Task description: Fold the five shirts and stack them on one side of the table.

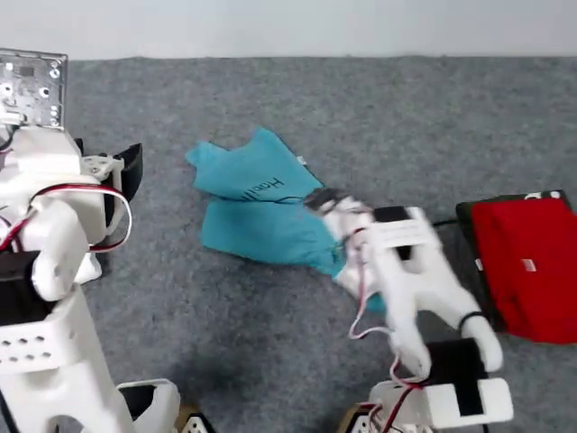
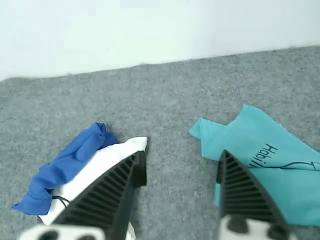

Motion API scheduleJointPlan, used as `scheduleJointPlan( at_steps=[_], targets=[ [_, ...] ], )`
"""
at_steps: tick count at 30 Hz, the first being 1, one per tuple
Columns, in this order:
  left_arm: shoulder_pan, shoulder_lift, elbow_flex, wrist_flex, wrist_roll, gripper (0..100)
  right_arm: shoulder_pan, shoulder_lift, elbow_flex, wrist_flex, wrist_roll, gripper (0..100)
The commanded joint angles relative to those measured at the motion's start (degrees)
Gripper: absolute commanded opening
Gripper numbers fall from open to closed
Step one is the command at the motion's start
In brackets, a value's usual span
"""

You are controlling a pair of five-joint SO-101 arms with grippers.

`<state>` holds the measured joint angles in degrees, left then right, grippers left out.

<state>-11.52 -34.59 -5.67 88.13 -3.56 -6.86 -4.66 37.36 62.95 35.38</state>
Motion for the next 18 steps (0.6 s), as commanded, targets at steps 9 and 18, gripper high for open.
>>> scheduleJointPlan(
  at_steps=[9, 18],
  targets=[
    [-0.3, -1.0, -0.1, -0.7, 0.6, 24, 15.5, -2.3, -1.2, -25.3, -4.5, 24.0],
    [-0.3, -1.0, -0.1, -0.7, 0.6, 24, 6.5, -2.6, -18.8, 7.6, -12.1, 24.0]
  ],
)
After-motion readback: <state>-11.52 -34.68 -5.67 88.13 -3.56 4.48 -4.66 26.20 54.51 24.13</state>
